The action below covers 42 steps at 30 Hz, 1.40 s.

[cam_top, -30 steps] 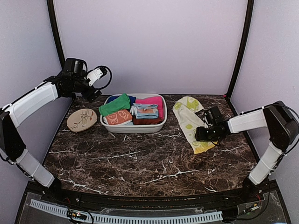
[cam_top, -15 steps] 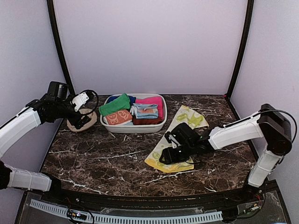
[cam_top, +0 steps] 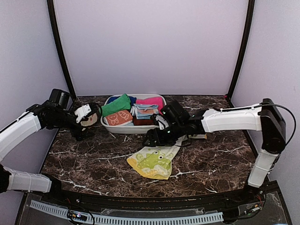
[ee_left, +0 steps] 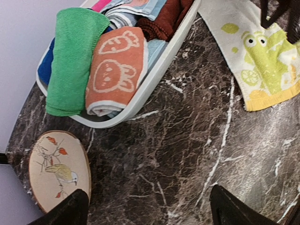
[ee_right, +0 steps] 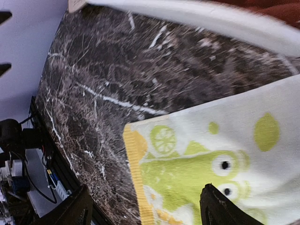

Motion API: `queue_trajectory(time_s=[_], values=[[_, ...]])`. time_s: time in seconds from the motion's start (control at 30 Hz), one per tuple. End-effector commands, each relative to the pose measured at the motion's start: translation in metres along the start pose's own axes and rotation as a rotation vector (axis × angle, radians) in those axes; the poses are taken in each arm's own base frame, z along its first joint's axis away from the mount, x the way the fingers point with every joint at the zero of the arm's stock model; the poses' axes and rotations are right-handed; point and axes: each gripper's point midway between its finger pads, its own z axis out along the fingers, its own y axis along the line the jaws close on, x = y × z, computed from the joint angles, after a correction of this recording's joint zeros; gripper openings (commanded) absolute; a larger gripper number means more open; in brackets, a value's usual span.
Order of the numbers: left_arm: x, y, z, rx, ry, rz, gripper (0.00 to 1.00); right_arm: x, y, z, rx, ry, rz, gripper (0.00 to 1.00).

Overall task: Roll the towels
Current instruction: Move the towel to the center of the board, then flatten out the towel at the center of the board.

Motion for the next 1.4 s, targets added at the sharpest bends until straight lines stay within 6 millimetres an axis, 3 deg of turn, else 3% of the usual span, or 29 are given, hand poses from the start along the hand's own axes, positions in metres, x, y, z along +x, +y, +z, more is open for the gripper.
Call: queue_trajectory(time_s=[0.0, 0.17, 0.37, 0.5, 0.7, 0.83, 1.07, 1.2, 1.37], values=[[0.001, -0.038, 0.012, 0.198, -0.021, -0.026, 0.88, -0.032, -0.059, -0.055, 0.112, -0.087, 0.04, 0.79], [0.009, -0.085, 0.049, 0.308, 0.069, 0.07, 0.85, -0.052, -0.143, -0.095, 0.352, -0.135, 0.068, 0.78], [-0.002, -0.122, 0.091, 0.406, 0.115, 0.104, 0.82, -0.048, -0.216, -0.104, 0.507, -0.113, 0.109, 0.74], [-0.01, -0.148, 0.122, 0.435, 0.158, 0.179, 0.81, -0.048, -0.247, -0.104, 0.58, -0.082, 0.116, 0.73], [-0.029, -0.158, 0.161, 0.431, 0.196, 0.134, 0.77, -0.047, -0.278, -0.108, 0.627, -0.069, 0.161, 0.72], [-0.031, -0.163, 0.169, 0.462, 0.213, 0.091, 0.76, -0.039, -0.293, -0.11, 0.621, -0.073, 0.206, 0.71], [-0.002, -0.172, 0.175, 0.482, 0.275, 0.098, 0.7, 0.0, -0.301, -0.096, 0.592, -0.01, 0.251, 0.66], [0.022, -0.17, 0.179, 0.452, 0.334, 0.15, 0.51, 0.018, -0.296, -0.094, 0.558, 0.008, 0.28, 0.64], [0.048, -0.164, 0.178, 0.41, 0.404, 0.208, 0.1, 0.038, -0.284, -0.107, 0.553, 0.016, 0.287, 0.63]])
